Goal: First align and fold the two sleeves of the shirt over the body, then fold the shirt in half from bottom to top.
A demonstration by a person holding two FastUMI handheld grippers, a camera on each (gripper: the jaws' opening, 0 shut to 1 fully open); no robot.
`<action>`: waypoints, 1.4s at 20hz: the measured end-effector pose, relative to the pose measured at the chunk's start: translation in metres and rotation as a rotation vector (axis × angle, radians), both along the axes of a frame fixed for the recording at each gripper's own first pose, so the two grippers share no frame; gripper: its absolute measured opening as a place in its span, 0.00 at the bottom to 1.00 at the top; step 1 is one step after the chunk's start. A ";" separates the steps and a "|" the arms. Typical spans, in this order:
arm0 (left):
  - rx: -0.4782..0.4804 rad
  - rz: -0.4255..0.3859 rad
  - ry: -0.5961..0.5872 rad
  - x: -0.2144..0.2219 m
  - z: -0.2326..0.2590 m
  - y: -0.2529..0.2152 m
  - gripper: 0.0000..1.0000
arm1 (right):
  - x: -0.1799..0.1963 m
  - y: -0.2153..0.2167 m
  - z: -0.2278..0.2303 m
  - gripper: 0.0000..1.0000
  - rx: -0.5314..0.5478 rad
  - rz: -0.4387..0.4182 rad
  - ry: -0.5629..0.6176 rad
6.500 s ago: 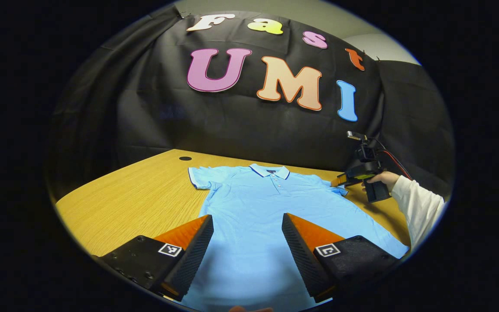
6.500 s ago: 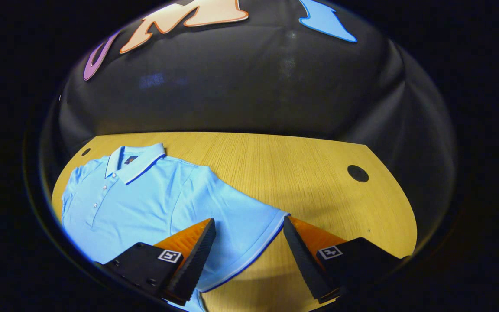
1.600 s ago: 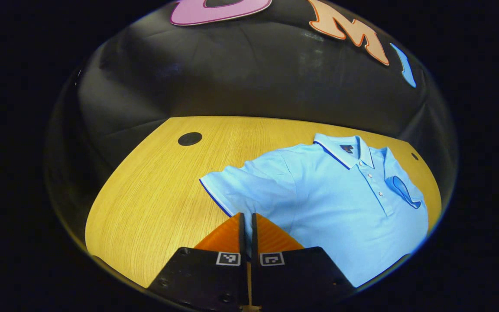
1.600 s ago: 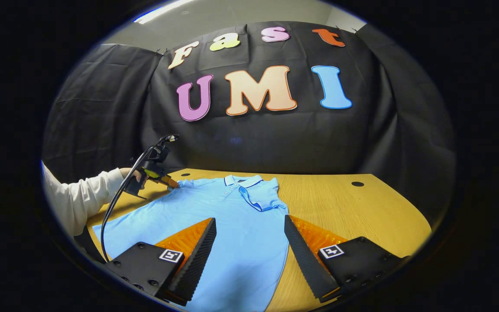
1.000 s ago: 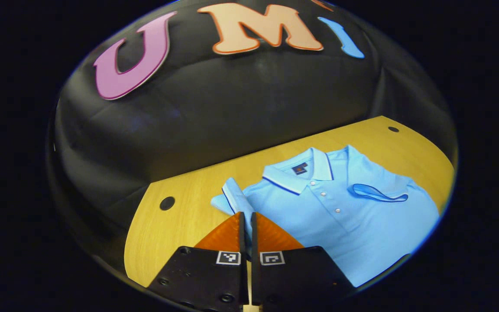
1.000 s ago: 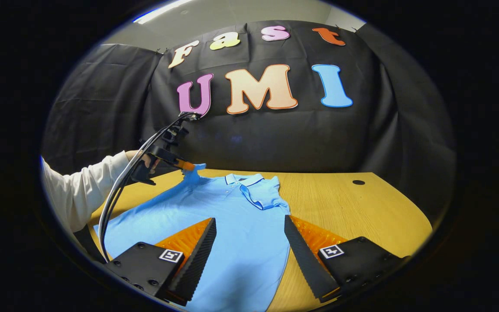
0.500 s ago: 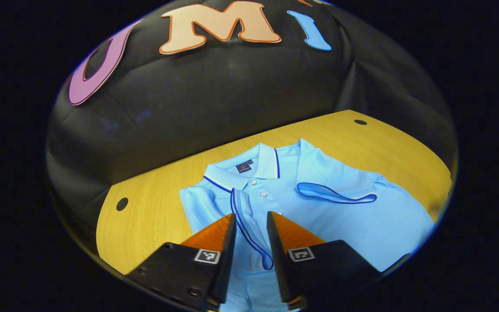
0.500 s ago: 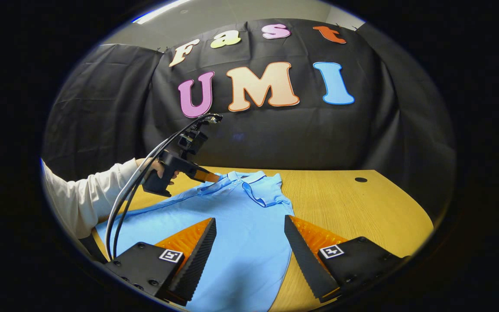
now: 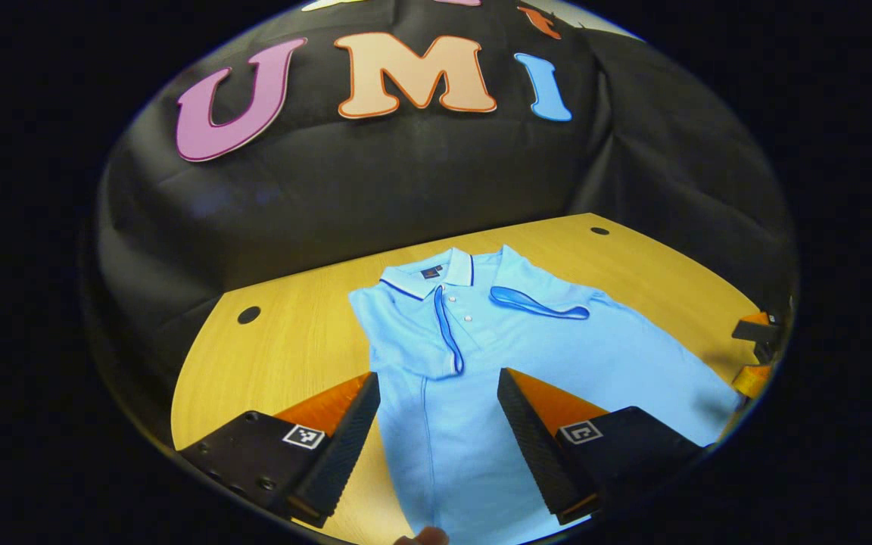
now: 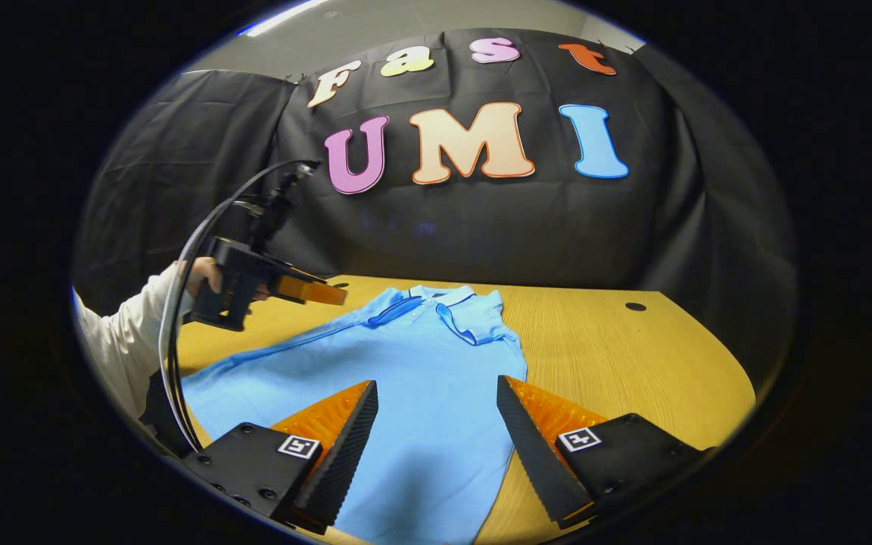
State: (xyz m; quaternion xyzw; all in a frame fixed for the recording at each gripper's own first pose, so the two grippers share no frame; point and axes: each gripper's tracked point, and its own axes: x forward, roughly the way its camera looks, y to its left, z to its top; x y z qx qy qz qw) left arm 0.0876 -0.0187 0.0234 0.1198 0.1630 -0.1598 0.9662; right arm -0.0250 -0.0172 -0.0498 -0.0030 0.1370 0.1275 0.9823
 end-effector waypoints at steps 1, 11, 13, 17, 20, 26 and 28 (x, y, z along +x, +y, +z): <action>-0.018 0.008 -0.002 -0.023 -0.005 0.005 0.96 | -0.007 0.000 -0.004 0.98 -0.002 0.002 0.018; -0.050 0.090 0.027 -0.187 -0.081 0.043 0.96 | -0.077 -0.006 -0.043 0.98 -0.076 0.002 0.119; -0.060 0.104 0.045 -0.204 -0.092 0.046 0.96 | -0.086 -0.005 -0.054 0.98 -0.078 0.005 0.135; -0.094 0.096 0.060 -0.217 -0.102 0.043 0.96 | -0.094 -0.005 -0.065 0.98 -0.108 -0.003 0.139; -0.100 0.103 0.097 -0.218 -0.114 0.045 0.96 | -0.095 -0.005 -0.070 0.98 -0.115 -0.004 0.143; -0.116 0.126 0.083 -0.217 -0.116 0.045 0.97 | -0.097 -0.001 -0.077 0.98 -0.065 -0.022 0.156; -0.123 0.135 0.069 -0.214 -0.115 0.043 0.97 | -0.098 0.008 -0.077 0.97 -0.056 -0.001 0.148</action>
